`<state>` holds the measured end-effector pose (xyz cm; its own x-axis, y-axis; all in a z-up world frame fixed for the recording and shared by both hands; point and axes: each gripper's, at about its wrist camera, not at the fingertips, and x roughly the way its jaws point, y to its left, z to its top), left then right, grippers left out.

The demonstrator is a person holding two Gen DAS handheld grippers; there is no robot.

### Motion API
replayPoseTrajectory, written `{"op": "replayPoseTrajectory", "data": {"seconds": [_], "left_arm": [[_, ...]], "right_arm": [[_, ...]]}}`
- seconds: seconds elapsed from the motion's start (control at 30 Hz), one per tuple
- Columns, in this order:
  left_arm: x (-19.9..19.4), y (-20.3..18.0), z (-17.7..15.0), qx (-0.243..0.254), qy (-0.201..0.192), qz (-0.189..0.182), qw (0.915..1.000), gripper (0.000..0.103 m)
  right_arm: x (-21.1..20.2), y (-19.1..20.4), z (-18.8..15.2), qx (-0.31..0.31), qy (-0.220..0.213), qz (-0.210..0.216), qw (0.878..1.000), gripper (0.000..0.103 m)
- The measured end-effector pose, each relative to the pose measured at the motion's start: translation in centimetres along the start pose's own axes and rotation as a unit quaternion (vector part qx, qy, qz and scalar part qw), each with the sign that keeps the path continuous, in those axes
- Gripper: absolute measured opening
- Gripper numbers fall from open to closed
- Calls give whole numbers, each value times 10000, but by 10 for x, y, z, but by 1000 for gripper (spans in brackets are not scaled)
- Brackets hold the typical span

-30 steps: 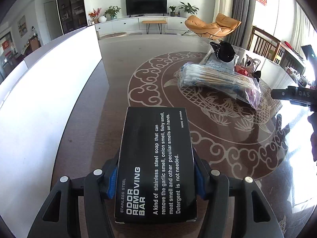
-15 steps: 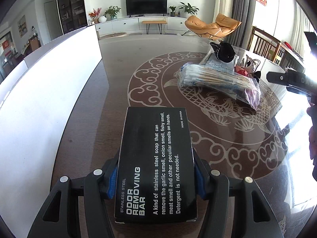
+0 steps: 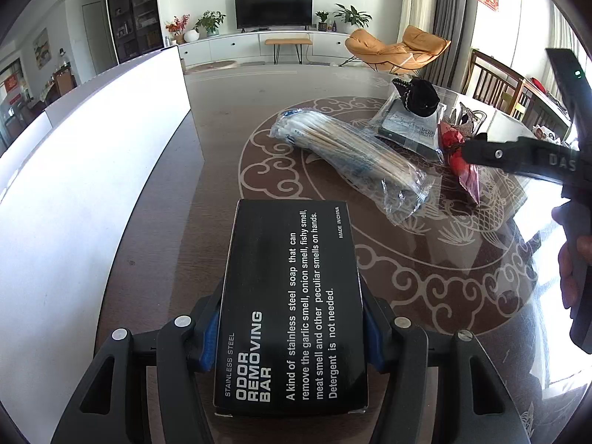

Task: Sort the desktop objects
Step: 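Hold the box with the left tool while the right tool grasps the red packet, then lift the box with the left tool while the right tool lifts the red packet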

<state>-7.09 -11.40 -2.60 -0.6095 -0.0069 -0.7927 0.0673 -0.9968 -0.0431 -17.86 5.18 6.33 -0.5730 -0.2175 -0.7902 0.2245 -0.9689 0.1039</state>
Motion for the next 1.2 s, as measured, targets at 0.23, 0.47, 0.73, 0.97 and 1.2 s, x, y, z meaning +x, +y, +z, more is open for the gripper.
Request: {"op": "replayPoseTrajectory", "data": {"seconds": [0.23,0.47,0.73,0.97,1.2], "left_arm": [[0,0,0,0,2,-1,10000,59],[0,-1,0,21,18,35,10000,59],[-6,-30,-7,355,33,-261,9990,59],[-21,-108,-25,1012,36,-739,9921,61],[-13,-106,-19,680,243,-482,9962,95]], "right_arm": [[29,-1,3,253,202,-222,9992,93],[19,-2,-4,-159,7,-375,9992,24],[-46,-39,-83,-895,-176,-307,9954,24],[-94,-73,-133,-1050,-170,-580,9926,26],[-95,-86,-132,-715,-96,-583,9957,69]]}}
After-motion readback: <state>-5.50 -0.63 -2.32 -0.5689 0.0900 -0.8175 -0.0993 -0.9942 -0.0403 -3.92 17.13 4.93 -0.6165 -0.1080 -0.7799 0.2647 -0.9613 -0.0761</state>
